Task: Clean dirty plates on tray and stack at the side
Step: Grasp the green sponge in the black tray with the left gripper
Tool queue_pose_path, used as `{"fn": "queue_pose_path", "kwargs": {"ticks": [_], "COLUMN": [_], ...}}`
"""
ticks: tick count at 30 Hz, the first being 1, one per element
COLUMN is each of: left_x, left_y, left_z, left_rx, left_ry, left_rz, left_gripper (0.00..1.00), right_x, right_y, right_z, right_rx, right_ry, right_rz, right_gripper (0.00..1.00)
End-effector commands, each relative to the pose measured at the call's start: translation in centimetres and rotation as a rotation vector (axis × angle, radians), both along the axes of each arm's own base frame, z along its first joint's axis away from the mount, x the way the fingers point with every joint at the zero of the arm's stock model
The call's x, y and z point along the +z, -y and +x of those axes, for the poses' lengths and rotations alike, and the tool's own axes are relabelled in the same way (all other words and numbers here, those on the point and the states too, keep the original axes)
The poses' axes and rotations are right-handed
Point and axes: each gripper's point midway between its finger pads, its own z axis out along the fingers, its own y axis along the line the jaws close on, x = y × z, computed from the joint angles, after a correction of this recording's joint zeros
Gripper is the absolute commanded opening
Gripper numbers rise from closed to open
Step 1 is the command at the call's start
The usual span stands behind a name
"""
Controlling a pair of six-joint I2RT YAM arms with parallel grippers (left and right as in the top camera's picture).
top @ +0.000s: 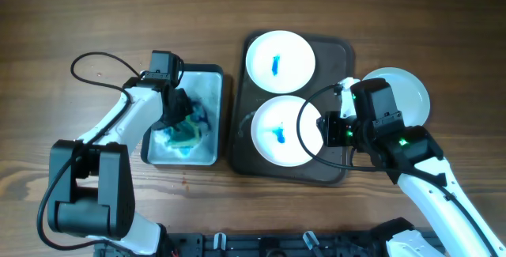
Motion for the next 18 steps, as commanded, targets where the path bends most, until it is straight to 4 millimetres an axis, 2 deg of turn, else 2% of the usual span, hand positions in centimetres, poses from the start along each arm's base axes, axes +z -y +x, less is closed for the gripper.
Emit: {"fn": "queue_pose_path", "kwargs": {"ticks": [1, 3, 4, 7, 10, 14, 16, 18], "left_x": [1.9, 3.9, 4.8, 6.4, 6.4, 4.6, 2.3, 0.8], "left_y": [0.0, 0.5, 0.8, 1.6, 1.7, 1.5, 1.4, 1.4], "left_z": [-0.2, 0.0, 0.0, -0.7, -2.3, -3.8, -4.6, -5.2], "left_rx": [-0.006, -0.011, -0.014, -0.022, -0.022, -0.019, -0.012, -0.013], "left_ry": [-0.02, -0.006, -0.003, -0.007, -0.064, -0.11, -0.109, -0.105], "left_rz": [0.005, -0.026, -0.043, -0.09, -0.101, -0.095, -0.096, -0.097], "left_gripper": [0.18, 0.45, 0.53, 0.61, 0.61, 0.47, 0.39, 0.37], "right_x": [0.4, 0.4, 0.4, 0.4, 0.3, 0.2, -0.2, -0.5], "right_y": [-0.4, -0.4, -0.3, -0.3, -0.3, -0.2, -0.1, 0.0], "right_z": [0.2, 0.1, 0.1, 0.0, 0.0, -0.2, -0.4, -0.7], "right_rx": [0.0, 0.0, -0.001, -0.001, -0.001, -0.001, -0.001, -0.002], "right_ry": [-0.002, -0.003, -0.004, -0.008, -0.01, -0.021, -0.032, -0.048], "right_rz": [0.021, 0.02, 0.02, 0.018, 0.018, 0.013, 0.009, 0.003], "right_gripper": [0.3, 0.3, 0.3, 0.3, 0.31, 0.32, 0.34, 0.35]}}
